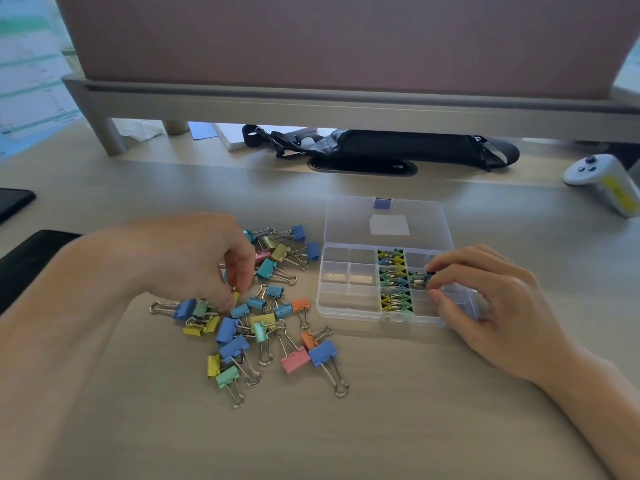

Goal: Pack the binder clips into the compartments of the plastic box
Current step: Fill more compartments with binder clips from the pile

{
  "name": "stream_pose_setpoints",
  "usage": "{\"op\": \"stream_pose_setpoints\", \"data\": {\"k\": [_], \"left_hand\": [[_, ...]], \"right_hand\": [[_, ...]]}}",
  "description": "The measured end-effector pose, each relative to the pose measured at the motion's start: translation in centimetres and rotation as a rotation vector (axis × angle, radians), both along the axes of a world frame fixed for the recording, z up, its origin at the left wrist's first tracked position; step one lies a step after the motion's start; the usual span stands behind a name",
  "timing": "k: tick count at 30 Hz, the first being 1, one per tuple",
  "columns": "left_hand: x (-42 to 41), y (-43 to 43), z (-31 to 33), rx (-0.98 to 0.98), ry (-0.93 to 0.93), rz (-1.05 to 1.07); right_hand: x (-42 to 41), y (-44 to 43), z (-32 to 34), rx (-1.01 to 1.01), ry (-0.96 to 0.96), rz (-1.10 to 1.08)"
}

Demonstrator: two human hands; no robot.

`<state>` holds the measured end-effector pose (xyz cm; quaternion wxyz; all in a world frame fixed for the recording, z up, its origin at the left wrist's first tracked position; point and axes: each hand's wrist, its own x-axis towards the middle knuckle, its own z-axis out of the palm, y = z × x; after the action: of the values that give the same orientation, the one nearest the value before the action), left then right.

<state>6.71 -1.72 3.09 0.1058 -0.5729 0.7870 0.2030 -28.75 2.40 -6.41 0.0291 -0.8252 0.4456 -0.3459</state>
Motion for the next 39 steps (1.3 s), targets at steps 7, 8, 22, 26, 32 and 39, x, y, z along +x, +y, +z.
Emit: {"op": "stream_pose_setpoints", "data": {"k": [7, 8, 22, 26, 32, 39], "left_hand": [[-0.4, 0.2, 0.9, 0.006, 0.0, -0.023], [-0.4, 0.2, 1.2, 0.019, 0.032, -0.015], [-13.3, -0.4, -2.6, -0.271, 0.749, -0.246], [-14.9, -0.9, -3.7, -0.278, 0.821, -0.197], [-14.7, -1.0, -4.5, -0.315, 0.774, -0.226], [-14.6, -0.5, -4.9, -0.297, 0.774, -0.22]], "right_hand": [[-0.1, -0.1, -0.3, 0.003, -0.016, 0.011], [-0.2, -0.1, -0.3, 0.005, -0.018, 0.015], [-0.3, -0.2, -0.3, 0.037, -0.046, 0.013], [-0.5, -0.3, -0.4, 0.037, -0.053, 0.013], [-0.5, -0.3, -0.4, 0.036, -0.061, 0.009], [-0.6, -0.2, -0.6, 0.023, -0.063, 0.006]]}}
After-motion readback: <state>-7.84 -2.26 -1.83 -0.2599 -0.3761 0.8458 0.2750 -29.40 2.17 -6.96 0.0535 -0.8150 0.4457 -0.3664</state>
